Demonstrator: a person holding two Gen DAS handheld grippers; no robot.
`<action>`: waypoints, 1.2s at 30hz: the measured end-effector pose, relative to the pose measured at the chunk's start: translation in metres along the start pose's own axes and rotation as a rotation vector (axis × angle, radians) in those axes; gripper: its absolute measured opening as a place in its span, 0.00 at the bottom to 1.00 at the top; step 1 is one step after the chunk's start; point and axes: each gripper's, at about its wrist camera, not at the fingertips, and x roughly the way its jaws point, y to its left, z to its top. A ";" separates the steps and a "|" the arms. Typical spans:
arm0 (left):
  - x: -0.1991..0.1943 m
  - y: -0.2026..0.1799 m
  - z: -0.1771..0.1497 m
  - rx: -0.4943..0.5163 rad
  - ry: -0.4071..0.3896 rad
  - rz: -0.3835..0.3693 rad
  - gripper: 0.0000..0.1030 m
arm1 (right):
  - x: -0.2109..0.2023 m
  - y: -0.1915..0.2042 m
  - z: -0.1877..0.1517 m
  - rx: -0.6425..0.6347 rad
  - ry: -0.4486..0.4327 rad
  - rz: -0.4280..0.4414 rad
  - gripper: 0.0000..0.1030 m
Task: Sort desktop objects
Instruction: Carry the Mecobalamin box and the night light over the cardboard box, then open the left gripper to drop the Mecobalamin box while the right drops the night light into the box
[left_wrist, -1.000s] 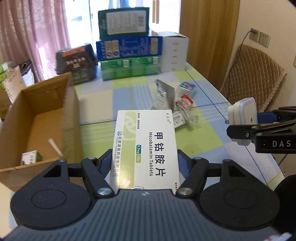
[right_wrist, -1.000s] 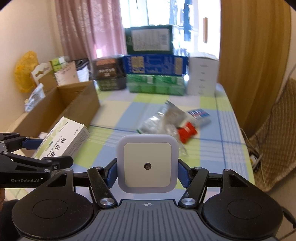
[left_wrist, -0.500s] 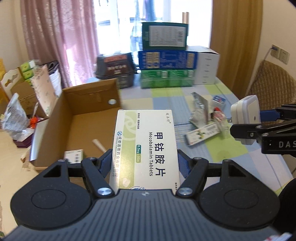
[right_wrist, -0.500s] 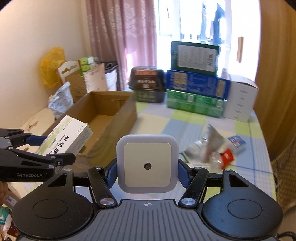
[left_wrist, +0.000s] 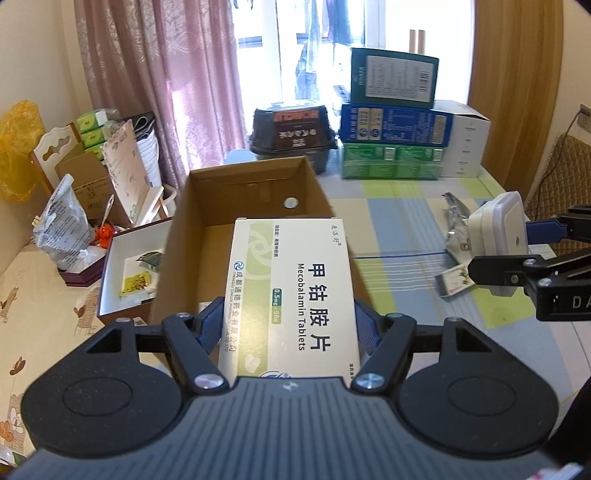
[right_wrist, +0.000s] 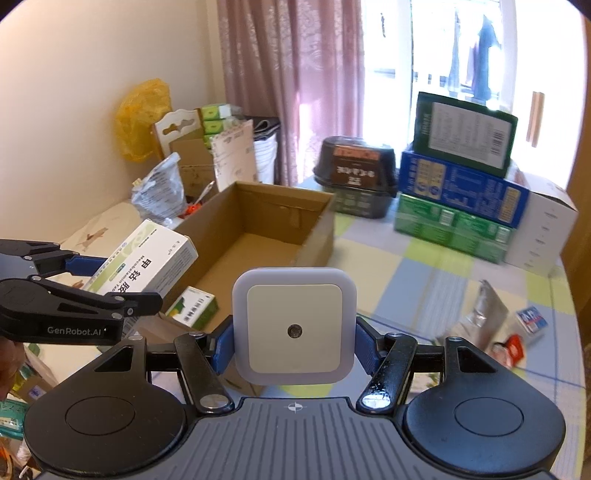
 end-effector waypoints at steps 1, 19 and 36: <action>0.002 0.006 0.001 -0.003 0.001 0.004 0.65 | 0.004 0.002 0.003 -0.001 0.001 0.007 0.60; 0.059 0.068 0.027 -0.020 0.028 0.043 0.65 | 0.081 0.025 0.041 0.006 0.039 0.082 0.60; 0.113 0.084 0.020 -0.038 0.076 0.020 0.65 | 0.121 0.022 0.041 0.024 0.066 0.092 0.60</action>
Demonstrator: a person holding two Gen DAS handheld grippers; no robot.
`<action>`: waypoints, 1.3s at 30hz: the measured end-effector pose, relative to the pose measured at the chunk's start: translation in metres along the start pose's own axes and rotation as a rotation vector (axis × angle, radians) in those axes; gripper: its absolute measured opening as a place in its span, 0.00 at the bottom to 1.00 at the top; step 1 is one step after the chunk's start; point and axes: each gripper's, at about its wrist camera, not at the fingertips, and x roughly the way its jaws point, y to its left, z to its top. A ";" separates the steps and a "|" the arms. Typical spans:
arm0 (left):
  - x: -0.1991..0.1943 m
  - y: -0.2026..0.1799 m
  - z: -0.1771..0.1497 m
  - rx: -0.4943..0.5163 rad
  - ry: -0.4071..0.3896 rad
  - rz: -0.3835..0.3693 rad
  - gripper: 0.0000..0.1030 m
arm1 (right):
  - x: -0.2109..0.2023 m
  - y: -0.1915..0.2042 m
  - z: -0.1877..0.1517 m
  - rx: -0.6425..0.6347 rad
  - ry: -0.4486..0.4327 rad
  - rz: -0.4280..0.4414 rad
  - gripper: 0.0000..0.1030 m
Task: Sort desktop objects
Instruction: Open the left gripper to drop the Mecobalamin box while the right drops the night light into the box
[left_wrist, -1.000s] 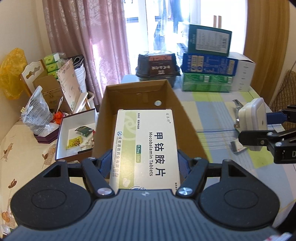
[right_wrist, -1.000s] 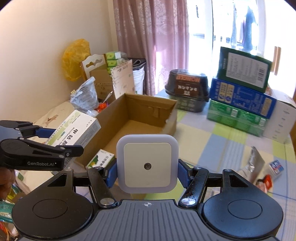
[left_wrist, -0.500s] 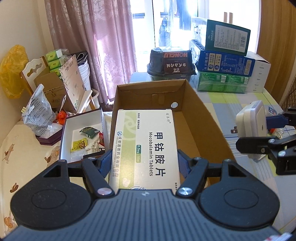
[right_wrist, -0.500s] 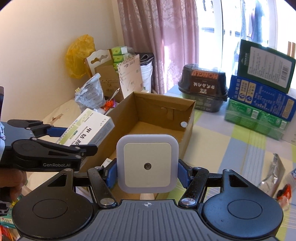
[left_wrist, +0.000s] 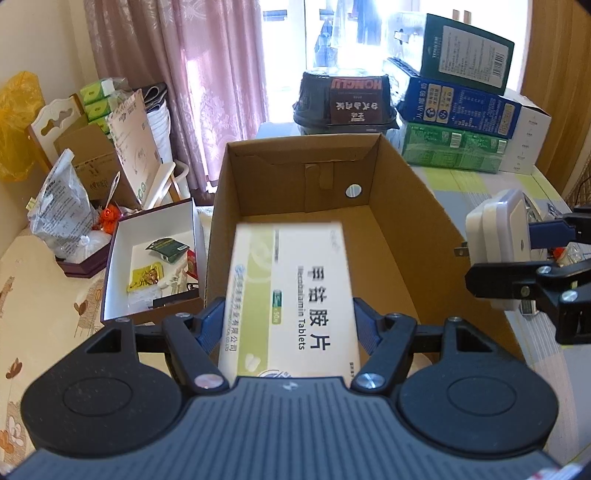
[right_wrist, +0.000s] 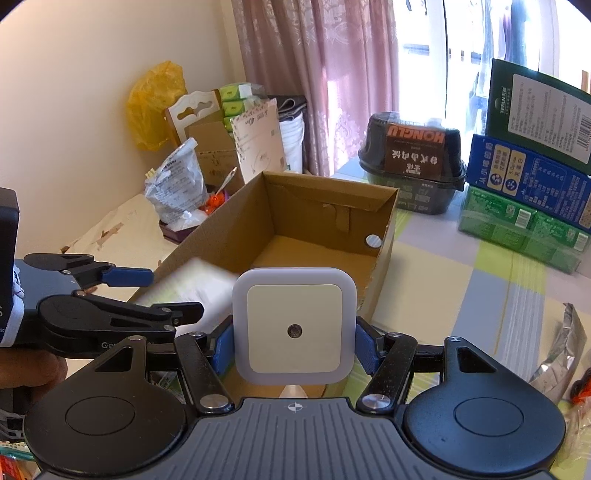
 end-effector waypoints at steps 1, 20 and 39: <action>0.000 0.001 -0.001 -0.001 -0.001 0.008 0.65 | 0.000 0.000 0.000 -0.001 0.001 0.000 0.60; -0.022 0.016 -0.008 -0.024 -0.026 0.041 0.65 | 0.009 0.010 0.002 -0.003 -0.001 0.032 0.70; -0.053 -0.007 -0.013 -0.031 -0.050 0.019 0.66 | -0.069 -0.045 -0.029 0.142 -0.066 -0.043 0.76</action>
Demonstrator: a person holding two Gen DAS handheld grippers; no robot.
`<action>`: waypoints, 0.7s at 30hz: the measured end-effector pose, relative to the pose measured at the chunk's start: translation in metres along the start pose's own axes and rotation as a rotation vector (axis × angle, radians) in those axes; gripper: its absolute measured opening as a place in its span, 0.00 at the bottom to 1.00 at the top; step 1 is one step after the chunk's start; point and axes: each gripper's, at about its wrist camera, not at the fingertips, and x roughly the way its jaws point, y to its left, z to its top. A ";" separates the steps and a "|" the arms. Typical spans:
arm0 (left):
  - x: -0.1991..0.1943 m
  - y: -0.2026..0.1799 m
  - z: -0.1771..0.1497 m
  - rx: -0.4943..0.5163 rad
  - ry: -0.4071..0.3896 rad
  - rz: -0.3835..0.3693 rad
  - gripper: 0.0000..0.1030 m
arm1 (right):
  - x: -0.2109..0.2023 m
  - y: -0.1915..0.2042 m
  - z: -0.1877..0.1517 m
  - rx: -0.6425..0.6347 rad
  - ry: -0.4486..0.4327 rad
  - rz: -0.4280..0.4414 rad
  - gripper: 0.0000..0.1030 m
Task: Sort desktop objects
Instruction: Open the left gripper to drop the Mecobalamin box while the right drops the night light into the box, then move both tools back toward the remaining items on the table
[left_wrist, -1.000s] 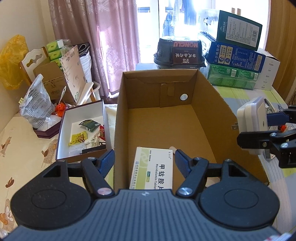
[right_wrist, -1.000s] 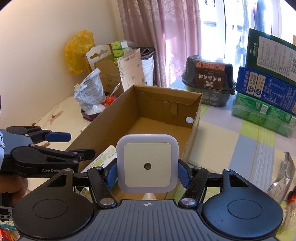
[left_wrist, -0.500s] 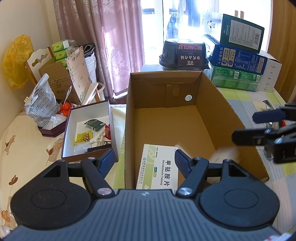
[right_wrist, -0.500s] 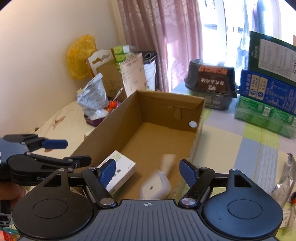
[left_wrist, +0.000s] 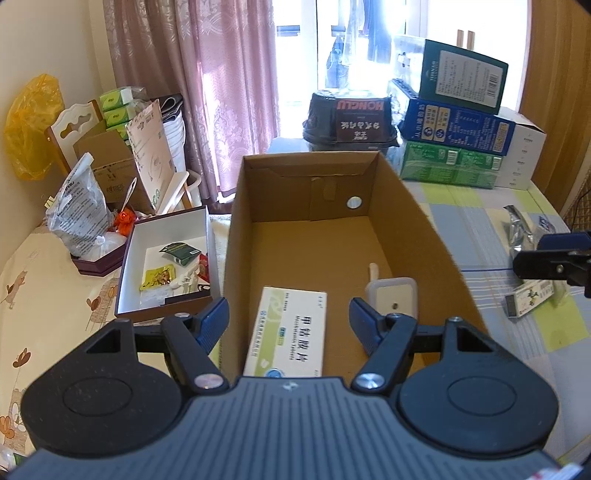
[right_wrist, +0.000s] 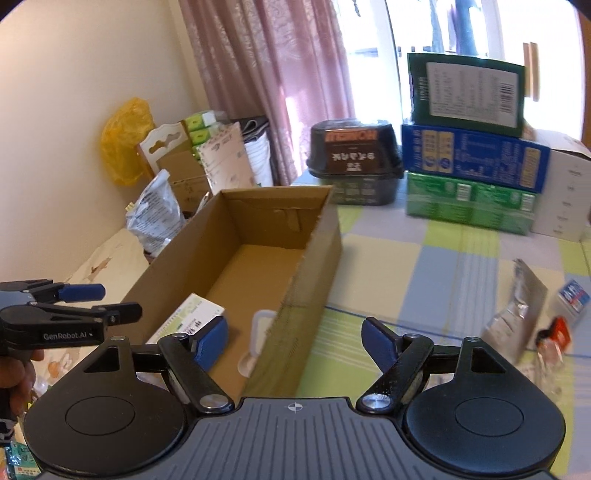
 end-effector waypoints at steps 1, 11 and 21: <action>-0.003 -0.003 0.000 0.001 -0.001 -0.002 0.66 | -0.005 -0.002 -0.002 0.003 -0.002 -0.002 0.76; -0.033 -0.026 -0.006 0.005 -0.020 -0.012 0.68 | -0.049 -0.020 -0.033 0.046 -0.005 -0.033 0.83; -0.061 -0.063 -0.016 0.033 -0.034 -0.044 0.77 | -0.094 -0.050 -0.058 0.094 -0.019 -0.086 0.92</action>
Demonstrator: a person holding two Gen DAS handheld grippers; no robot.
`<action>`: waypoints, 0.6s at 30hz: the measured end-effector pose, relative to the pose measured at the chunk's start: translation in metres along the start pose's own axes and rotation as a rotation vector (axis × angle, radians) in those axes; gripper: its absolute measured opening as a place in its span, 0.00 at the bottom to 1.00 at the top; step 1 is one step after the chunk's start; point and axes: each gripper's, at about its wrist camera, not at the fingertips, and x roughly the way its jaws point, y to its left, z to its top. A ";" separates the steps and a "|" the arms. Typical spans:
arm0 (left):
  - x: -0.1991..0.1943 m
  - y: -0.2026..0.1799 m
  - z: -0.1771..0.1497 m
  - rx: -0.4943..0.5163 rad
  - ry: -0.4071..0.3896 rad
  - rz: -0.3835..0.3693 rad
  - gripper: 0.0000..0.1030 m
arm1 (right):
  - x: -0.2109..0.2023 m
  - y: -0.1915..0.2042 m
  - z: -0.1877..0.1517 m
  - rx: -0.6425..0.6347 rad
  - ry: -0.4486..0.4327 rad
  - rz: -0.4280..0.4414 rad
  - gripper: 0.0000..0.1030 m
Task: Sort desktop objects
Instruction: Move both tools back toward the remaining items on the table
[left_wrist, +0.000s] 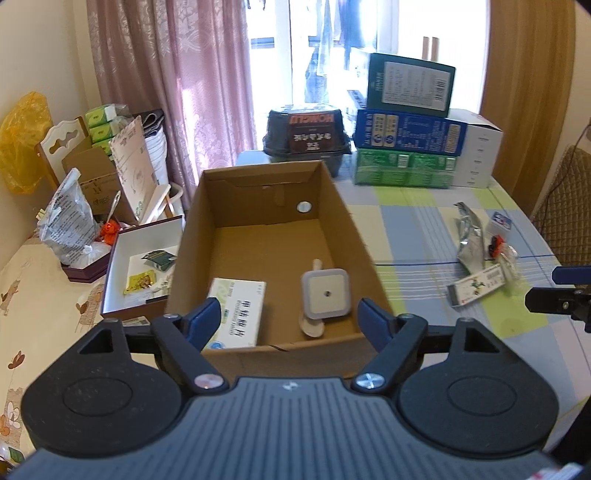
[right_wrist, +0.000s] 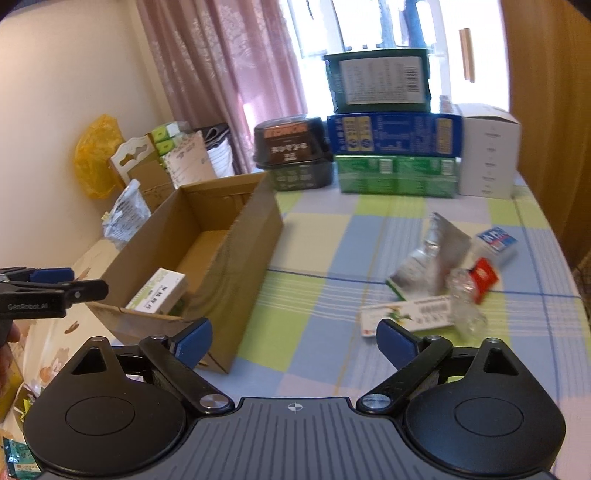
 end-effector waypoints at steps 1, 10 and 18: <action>-0.002 -0.005 -0.001 0.004 -0.001 -0.006 0.79 | -0.005 -0.005 -0.002 0.006 -0.002 -0.007 0.93; -0.019 -0.049 -0.008 0.054 -0.030 -0.071 0.94 | -0.046 -0.051 -0.021 0.062 -0.016 -0.097 0.98; -0.018 -0.092 -0.009 0.123 -0.030 -0.147 0.99 | -0.073 -0.086 -0.036 0.116 -0.023 -0.166 0.98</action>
